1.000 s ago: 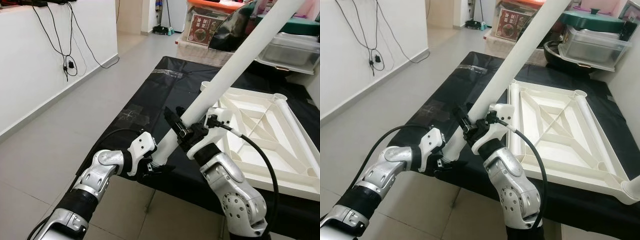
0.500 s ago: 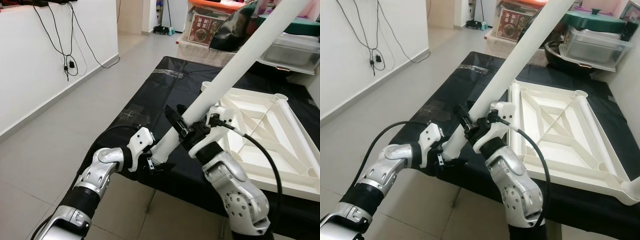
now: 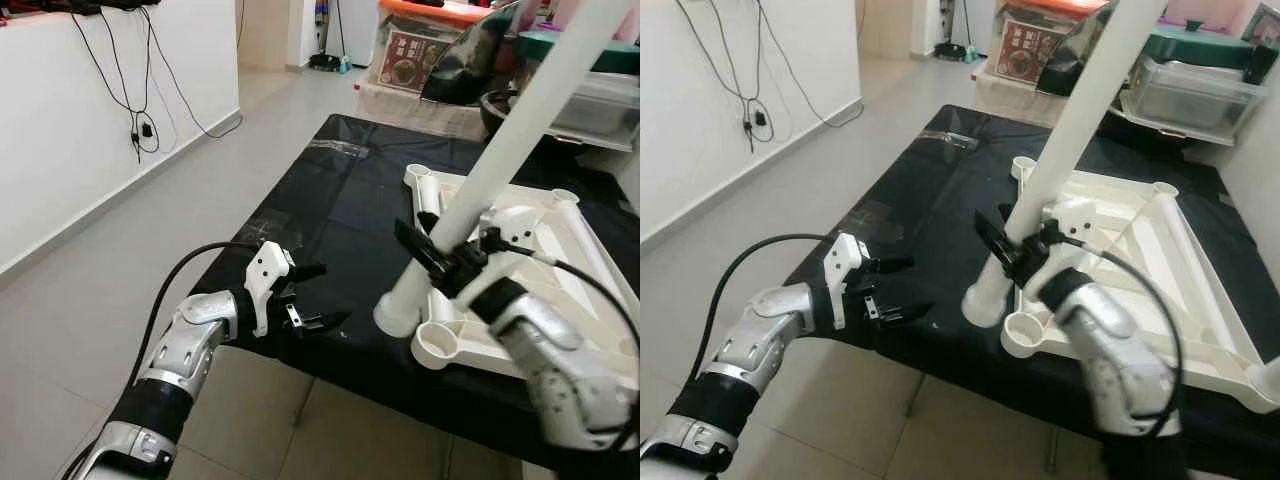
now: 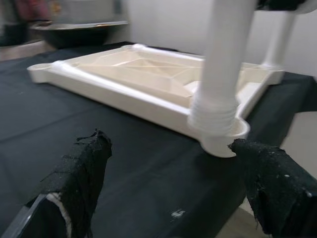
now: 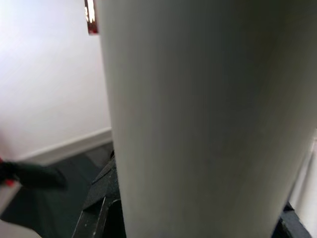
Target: Building children table
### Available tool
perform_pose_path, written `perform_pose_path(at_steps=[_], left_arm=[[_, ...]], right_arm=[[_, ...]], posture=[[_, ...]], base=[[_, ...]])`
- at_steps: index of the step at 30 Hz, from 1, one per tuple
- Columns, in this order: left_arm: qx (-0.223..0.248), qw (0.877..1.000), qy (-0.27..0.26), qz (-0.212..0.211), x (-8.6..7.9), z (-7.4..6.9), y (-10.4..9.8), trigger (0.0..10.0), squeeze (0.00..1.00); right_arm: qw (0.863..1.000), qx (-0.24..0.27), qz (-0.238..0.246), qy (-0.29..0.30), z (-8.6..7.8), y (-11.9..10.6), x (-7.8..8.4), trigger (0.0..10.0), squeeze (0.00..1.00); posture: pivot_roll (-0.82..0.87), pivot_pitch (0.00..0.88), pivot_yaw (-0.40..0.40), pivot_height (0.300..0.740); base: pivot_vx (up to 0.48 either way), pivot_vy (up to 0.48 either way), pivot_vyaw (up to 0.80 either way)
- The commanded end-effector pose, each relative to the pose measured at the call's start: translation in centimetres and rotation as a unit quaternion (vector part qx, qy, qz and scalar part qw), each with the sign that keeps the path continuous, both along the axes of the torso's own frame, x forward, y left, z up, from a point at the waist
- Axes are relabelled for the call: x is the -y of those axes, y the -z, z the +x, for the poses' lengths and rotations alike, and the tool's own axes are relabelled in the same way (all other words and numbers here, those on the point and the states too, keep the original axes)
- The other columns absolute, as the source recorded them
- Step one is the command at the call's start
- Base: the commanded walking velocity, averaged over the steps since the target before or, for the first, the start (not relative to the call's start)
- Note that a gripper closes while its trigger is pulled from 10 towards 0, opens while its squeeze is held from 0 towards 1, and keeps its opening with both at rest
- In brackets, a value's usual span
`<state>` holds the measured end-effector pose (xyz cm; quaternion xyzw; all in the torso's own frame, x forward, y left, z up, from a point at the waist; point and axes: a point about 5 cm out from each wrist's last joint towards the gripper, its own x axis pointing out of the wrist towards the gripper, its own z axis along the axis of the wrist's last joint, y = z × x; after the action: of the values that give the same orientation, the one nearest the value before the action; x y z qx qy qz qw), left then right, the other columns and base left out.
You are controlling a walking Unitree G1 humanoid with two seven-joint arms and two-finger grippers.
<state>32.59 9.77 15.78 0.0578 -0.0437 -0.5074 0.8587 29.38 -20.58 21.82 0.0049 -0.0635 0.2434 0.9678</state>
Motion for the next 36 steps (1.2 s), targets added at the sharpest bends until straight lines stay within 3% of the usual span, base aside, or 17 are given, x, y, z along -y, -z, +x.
perform_pose_path(at_steps=[1,8,17,28,36], left_arm=[[-0.007,1.0,-0.009,0.009,-0.2,0.2,0.3,10.0,0.0],[-0.014,0.998,-0.063,0.015,-1.9,0.5,0.8,10.0,0.0],[-0.038,0.986,-0.159,0.027,-4.5,0.8,2.5,10.0,0.0],[-0.067,0.993,-0.089,0.039,-3.0,-1.8,4.5,10.0,0.0],[-0.073,0.994,-0.073,0.038,-2.2,-2.3,4.8,10.0,0.0]], right_arm=[[1.0,0.012,-0.009,-0.004,0.2,-0.3,0.7,0.0,0.0],[0.997,0.0,-0.068,-0.021,0.1,0.0,2.3,0.0,0.0],[0.993,-0.009,-0.102,-0.054,-0.4,0.5,2.7,0.0,0.0],[0.992,-0.022,-0.098,-0.073,-1.1,2.9,1.4,0.0,0.0],[0.992,-0.021,-0.105,-0.069,-0.9,3.5,1.5,0.0,0.0]], posture=[[0.13,0.0,-0.111,0.74],[0.14,0.0,-0.117,0.74],[0.14,0.0,-0.118,0.74],[0.14,0.0,-0.113,0.74],[0.14,0.0,-0.113,0.74]], base=[[0.0,0.0,0.0],[0.0,0.0,0.0],[0.0,0.0,0.0],[0.0,0.0,0.0],[0.0,0.0,0.0]])
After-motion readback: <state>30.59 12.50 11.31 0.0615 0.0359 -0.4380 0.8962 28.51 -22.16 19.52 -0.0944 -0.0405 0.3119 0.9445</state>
